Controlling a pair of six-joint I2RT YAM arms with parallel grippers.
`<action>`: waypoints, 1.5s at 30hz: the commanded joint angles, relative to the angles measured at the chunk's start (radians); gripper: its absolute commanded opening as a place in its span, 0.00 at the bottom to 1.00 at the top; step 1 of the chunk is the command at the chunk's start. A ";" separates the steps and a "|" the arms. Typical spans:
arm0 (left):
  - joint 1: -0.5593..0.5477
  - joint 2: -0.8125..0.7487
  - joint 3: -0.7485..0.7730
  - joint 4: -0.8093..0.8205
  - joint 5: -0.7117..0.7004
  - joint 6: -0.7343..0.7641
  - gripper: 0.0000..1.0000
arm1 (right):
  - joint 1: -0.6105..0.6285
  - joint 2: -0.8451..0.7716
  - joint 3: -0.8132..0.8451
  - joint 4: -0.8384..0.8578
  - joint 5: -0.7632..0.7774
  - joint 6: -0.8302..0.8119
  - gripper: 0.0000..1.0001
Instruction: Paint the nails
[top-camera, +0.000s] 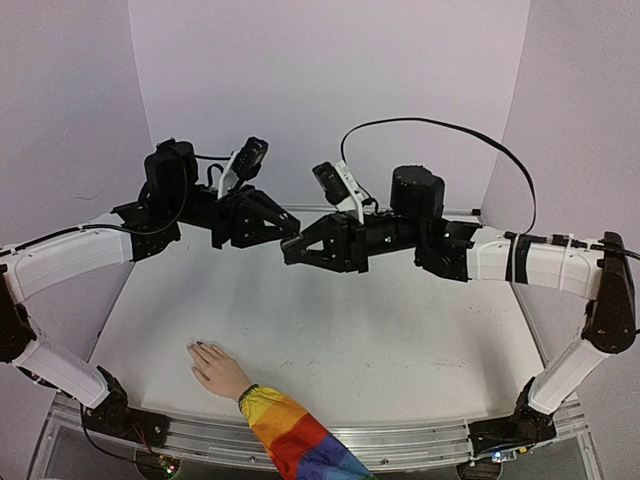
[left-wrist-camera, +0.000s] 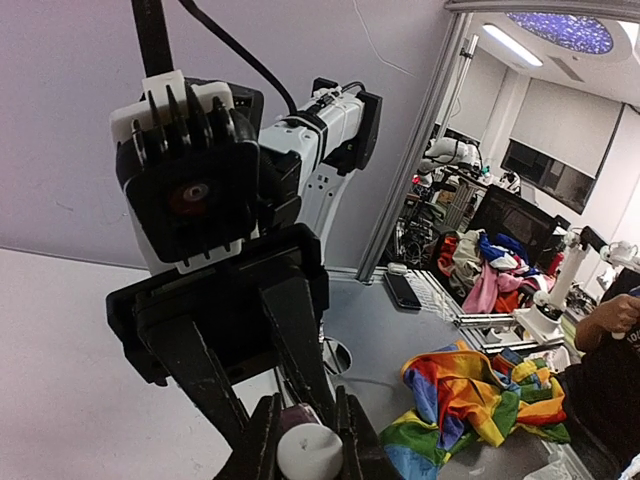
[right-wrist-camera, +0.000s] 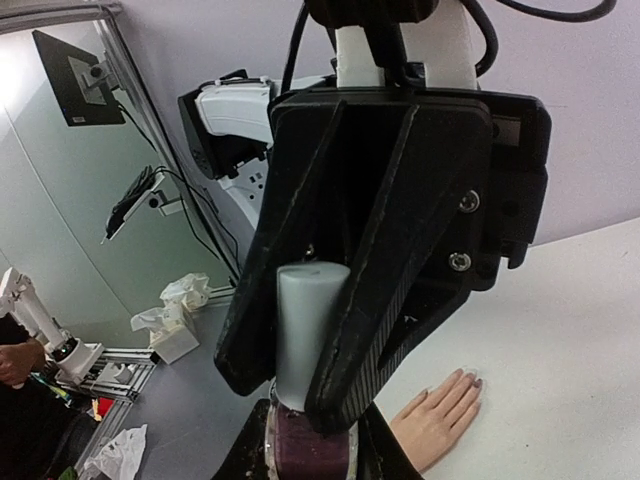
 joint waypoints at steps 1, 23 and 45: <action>0.003 -0.007 0.002 -0.048 0.062 -0.055 0.25 | 0.006 -0.090 0.000 0.279 -0.050 -0.030 0.00; 0.119 -0.268 -0.046 -0.396 -0.696 -0.188 0.84 | 0.111 0.067 0.196 -0.157 0.926 -0.234 0.00; 0.110 -0.106 0.049 -0.408 -0.629 -0.191 0.26 | 0.200 0.197 0.316 -0.243 1.057 -0.264 0.00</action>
